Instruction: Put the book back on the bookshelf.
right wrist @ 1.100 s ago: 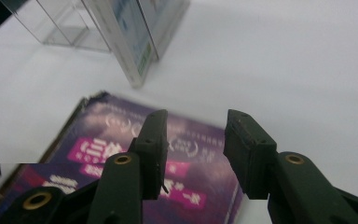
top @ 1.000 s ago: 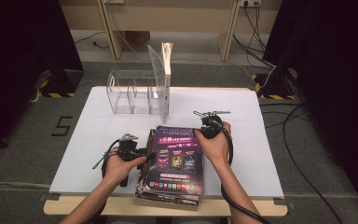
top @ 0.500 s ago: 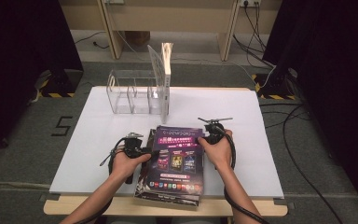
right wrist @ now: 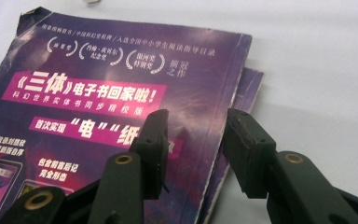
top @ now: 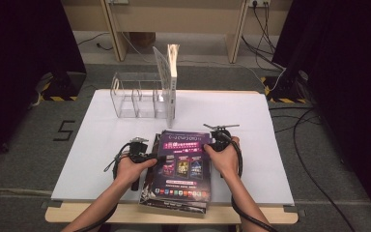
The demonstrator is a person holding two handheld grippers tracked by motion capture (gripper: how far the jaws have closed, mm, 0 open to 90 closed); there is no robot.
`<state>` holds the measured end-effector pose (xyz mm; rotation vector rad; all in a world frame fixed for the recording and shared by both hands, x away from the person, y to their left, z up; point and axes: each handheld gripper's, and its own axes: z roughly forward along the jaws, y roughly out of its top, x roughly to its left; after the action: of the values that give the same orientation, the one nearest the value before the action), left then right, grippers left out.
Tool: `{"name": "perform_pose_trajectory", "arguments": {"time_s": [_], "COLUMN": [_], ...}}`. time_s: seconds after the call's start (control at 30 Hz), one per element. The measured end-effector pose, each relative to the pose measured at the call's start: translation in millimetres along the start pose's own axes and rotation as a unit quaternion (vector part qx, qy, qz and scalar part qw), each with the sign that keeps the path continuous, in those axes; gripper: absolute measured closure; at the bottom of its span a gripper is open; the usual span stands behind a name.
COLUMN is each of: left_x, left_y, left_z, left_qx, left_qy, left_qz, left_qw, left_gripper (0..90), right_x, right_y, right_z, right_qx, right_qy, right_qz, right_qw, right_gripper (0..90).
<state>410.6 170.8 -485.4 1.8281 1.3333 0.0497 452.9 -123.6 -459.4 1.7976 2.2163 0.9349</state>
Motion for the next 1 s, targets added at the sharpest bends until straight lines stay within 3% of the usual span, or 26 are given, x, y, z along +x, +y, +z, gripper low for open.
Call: {"name": "perform_pose_trajectory", "arguments": {"time_s": [0.3,0.4,0.63,0.77,0.9,1.0], "left_x": [7.9,12.0,20.4,27.1,24.7,19.6], "left_y": [-3.9,-6.0,-9.1,-10.3,-9.1,-9.4], "left_z": [-10.5,-15.0,-22.5,-30.5,-41.1,-41.0], "left_qx": [0.000,-0.004,-0.005,-0.026,-0.057,-0.061], "left_qy": [-0.006,-0.006,0.017,0.004,-0.020,-0.047], "left_qz": [-0.020,-0.036,-0.060,-0.107,-0.123,-0.127], "left_qw": [0.9998,0.9993,0.9980,0.9939,0.9905,0.9889], "left_gripper": [51.5,51.7,51.5,56.9,65.2,69.2], "right_x": [12.9,19.1,34.4,41.3,43.4,43.0], "right_y": [-8.4,-11.2,-18.9,-22.7,-23.5,-22.9], "right_z": [-1.5,-1.6,-1.0,-1.1,-1.3,-1.2], "right_qx": [0.008,0.014,0.025,0.024,0.025,0.028], "right_qy": [0.007,0.011,0.025,0.023,0.019,0.020], "right_qz": [-0.016,-0.020,-0.042,-0.046,-0.047,-0.045], "right_qw": [0.9998,0.9996,0.9985,0.9984,0.9984,0.9984], "right_gripper": [60.9,61.4,62.3,62.3,62.3,62.3]}}
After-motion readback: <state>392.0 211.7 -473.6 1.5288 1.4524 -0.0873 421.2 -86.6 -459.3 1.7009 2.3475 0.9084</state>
